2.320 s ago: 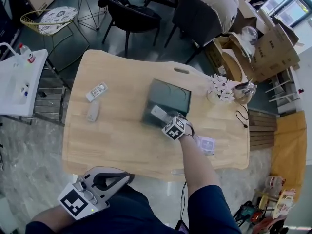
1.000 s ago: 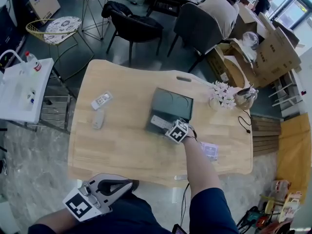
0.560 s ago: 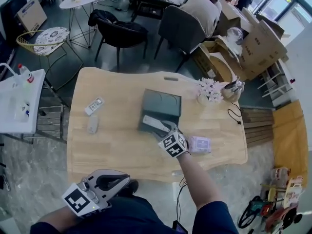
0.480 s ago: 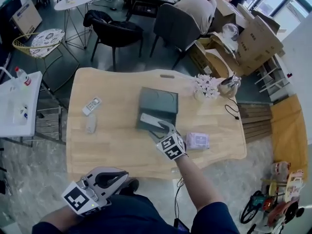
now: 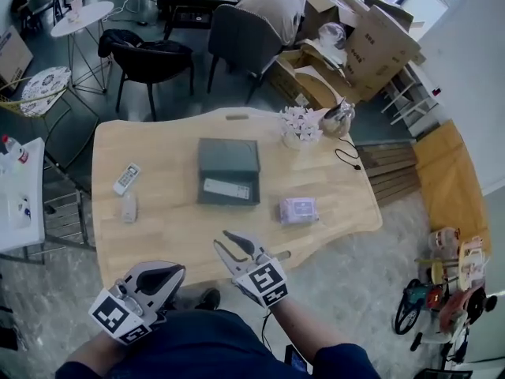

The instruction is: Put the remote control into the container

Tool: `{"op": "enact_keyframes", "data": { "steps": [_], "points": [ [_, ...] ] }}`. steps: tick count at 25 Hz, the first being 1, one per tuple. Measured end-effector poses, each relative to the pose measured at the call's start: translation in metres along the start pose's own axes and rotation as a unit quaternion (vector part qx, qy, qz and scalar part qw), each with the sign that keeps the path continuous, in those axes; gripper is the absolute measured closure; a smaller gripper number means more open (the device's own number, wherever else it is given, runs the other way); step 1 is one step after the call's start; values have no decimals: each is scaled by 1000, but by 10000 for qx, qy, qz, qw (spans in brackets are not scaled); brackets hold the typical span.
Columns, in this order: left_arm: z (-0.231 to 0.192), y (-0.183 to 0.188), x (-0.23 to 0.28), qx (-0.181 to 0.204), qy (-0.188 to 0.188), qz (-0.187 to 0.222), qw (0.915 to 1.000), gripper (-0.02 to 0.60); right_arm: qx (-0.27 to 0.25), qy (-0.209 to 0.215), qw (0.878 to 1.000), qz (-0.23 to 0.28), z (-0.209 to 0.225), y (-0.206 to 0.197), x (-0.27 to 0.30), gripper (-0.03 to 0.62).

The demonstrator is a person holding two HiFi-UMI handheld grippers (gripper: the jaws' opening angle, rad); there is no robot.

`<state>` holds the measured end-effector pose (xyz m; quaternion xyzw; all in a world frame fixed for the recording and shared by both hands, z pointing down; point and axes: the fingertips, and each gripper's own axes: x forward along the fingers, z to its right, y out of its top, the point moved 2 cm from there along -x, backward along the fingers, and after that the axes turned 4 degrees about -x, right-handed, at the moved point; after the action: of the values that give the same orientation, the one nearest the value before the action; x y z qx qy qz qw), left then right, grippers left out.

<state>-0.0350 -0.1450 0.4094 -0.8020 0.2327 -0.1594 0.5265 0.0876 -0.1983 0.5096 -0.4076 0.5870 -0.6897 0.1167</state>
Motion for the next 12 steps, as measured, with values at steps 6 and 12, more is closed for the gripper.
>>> {"op": "enact_keyframes", "data": {
  "steps": [6,12],
  "points": [
    [7,-3,1,50,-260,-97,9996,488,1020,89,9933,542,-41,27,-32,541],
    [19,-9,5,98,-496,-249,9984,488,1169,-28,9877,1036,-68,49,-61,563]
  ]
}}
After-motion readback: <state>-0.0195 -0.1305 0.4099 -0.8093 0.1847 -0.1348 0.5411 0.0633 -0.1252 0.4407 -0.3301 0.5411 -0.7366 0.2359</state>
